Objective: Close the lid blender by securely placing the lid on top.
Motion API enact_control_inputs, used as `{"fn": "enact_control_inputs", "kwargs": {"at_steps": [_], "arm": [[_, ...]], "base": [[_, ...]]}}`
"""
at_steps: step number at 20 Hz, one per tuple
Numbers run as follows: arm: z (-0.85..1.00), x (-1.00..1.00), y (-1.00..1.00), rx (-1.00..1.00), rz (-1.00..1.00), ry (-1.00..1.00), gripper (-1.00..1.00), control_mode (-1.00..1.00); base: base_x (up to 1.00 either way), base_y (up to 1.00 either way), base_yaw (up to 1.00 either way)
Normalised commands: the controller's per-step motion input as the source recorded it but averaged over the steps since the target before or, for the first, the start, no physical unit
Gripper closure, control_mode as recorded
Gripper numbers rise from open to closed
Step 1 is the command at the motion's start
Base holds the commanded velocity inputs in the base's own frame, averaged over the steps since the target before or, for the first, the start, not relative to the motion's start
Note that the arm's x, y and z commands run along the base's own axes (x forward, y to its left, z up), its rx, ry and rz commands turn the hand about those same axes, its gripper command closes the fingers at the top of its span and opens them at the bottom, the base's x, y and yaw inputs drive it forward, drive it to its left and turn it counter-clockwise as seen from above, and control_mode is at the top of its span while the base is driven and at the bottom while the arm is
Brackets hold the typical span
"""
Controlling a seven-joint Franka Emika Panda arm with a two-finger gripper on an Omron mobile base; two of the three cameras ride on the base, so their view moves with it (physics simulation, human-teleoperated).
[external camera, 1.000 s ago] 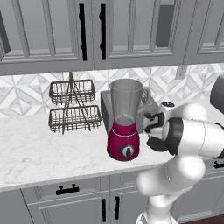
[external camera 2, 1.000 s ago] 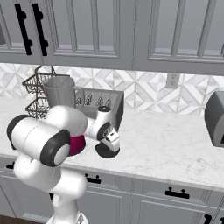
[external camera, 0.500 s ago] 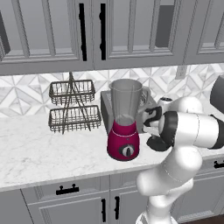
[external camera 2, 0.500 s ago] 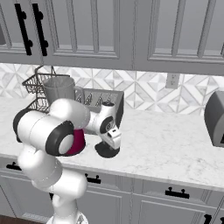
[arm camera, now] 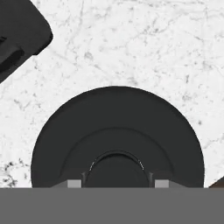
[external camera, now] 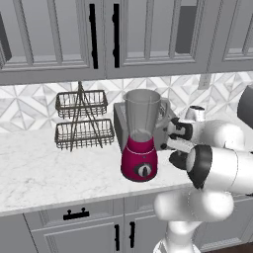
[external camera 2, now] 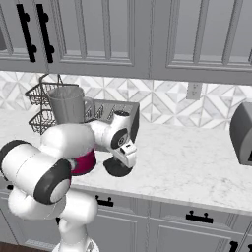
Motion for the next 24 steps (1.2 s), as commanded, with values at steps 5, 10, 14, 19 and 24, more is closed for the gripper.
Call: {"fn": "enact_control_inputs", "kwargs": {"at_steps": [5,10,14,19,24], "arm": [[1.0,-0.56,0.0,0.0,0.0,-0.15,1.0,-1.0],[1.0,-0.45,0.0,0.0,0.0,-0.16,1.0,-1.0],[1.0,-0.39,0.0,0.0,0.0,-0.22,1.0,-1.0],[1.0,-0.23,0.0,-0.01,0.01,-0.22,1.0,-1.0],[1.0,-0.17,0.01,-0.04,0.0,-0.23,1.0,-1.0]], "base": [[0.0,0.0,0.0],[0.0,0.0,0.0],[0.0,0.0,0.0],[0.0,0.0,0.0],[0.0,0.0,0.0]]}}
